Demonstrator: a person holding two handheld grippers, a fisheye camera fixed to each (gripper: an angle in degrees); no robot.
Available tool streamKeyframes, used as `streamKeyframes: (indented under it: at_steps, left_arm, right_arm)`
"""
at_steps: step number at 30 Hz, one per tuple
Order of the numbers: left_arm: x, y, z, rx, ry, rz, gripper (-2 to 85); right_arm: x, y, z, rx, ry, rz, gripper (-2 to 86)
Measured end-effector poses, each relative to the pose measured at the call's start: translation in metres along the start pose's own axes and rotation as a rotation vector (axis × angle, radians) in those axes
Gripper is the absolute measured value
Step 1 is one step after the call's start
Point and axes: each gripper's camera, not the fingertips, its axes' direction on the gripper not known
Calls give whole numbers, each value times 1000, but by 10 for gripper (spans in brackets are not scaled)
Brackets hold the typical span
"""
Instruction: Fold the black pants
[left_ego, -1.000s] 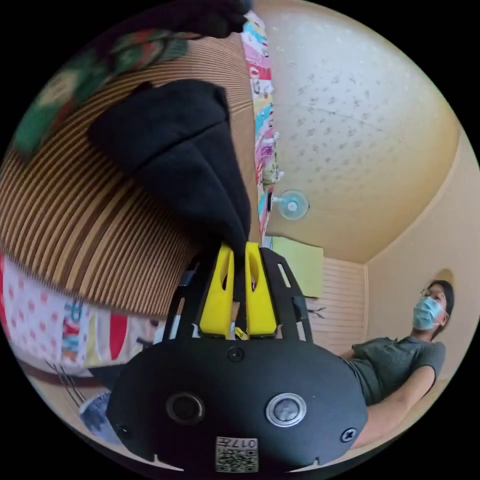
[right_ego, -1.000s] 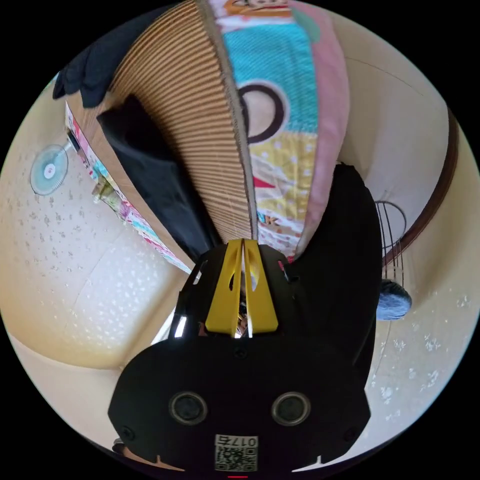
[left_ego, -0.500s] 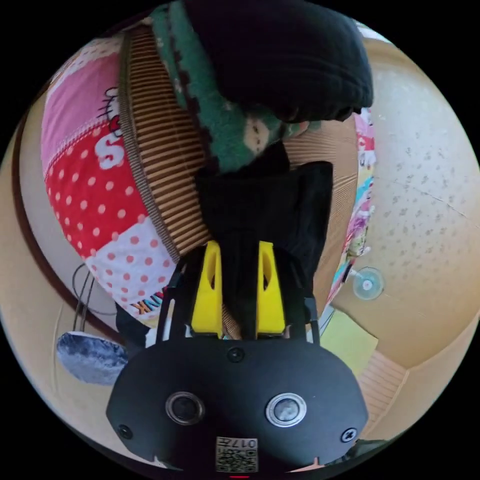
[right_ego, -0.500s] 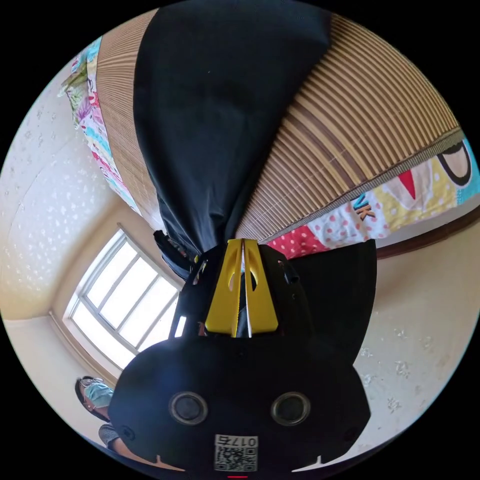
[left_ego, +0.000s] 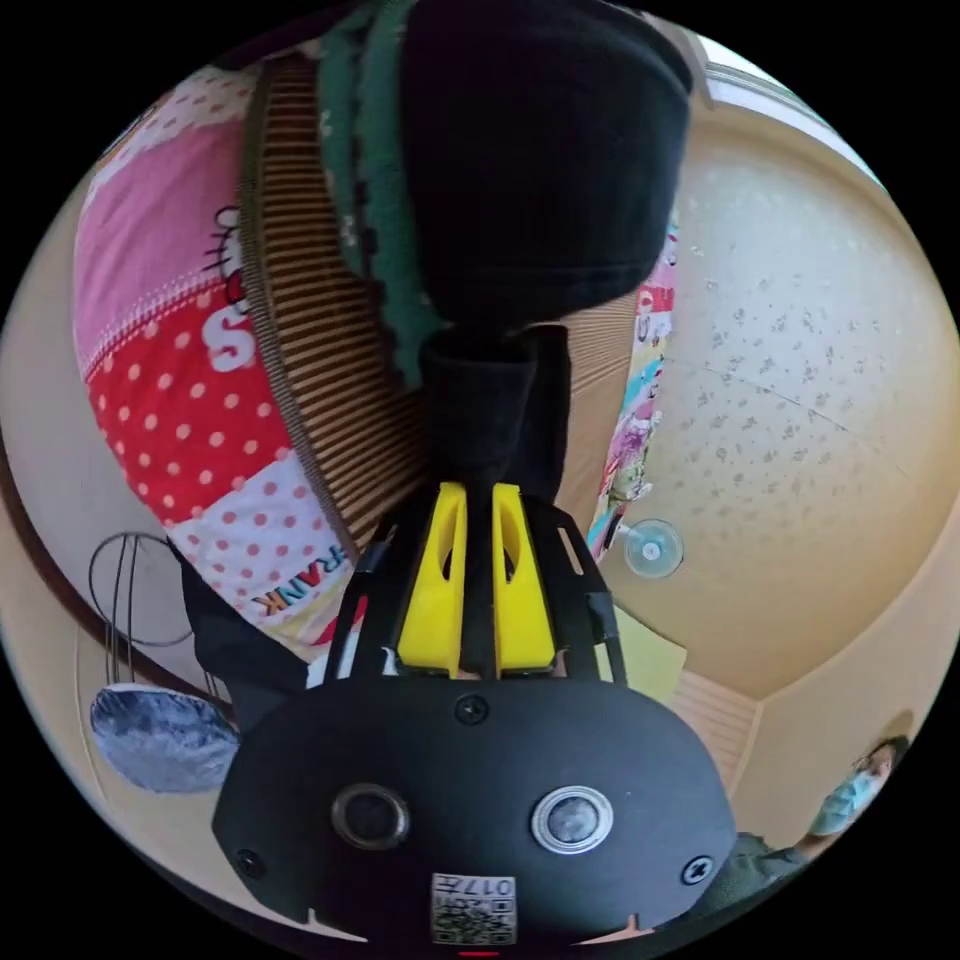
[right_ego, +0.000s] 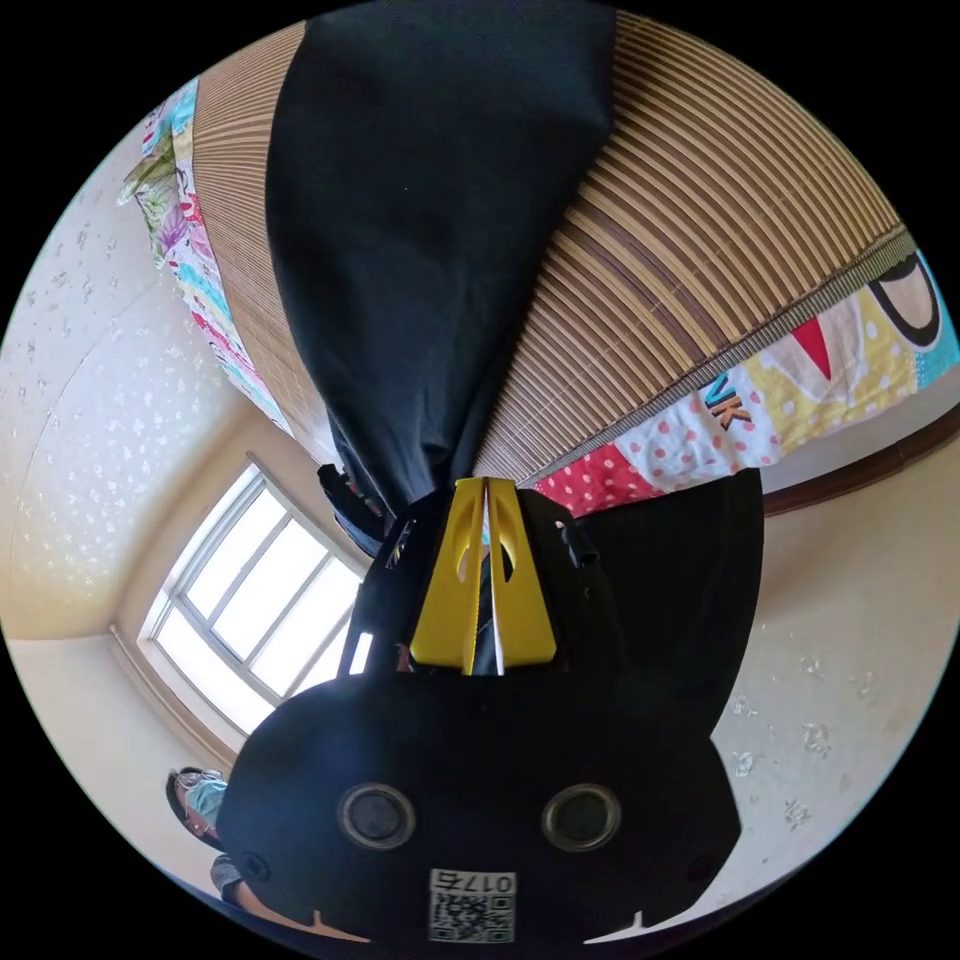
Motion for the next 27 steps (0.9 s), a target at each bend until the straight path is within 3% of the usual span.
streamKeyframes:
  at_steps: [7, 12, 13, 15, 18, 21, 27]
  left_arm:
    - [155, 90, 51, -119, 17, 551, 49]
    - [248, 233, 168, -344, -95, 967, 62]
    - [249, 247, 185, -384, -101, 991, 63]
    - [239, 291, 254, -650, -63, 1023, 46]
    - [216, 323, 304, -828, -134, 1011, 63]
    - [199, 324, 316, -799, -281, 976, 67]
    - [177, 288, 305, -689, -325, 773, 77]
  right_arm:
    - [44, -8, -24, 25, -105, -31, 2]
    - [105, -16, -44, 81, -352, -24, 4]
    - [112, -17, -47, 92, -374, -24, 5]
    - [137, -20, -57, 127, -416, -24, 8]
    - [156, -29, -65, 110, -353, -31, 17]
    - [151, -45, -65, 63, -232, -109, 44]
    - [86, -88, -39, 37, -5, -394, 123]
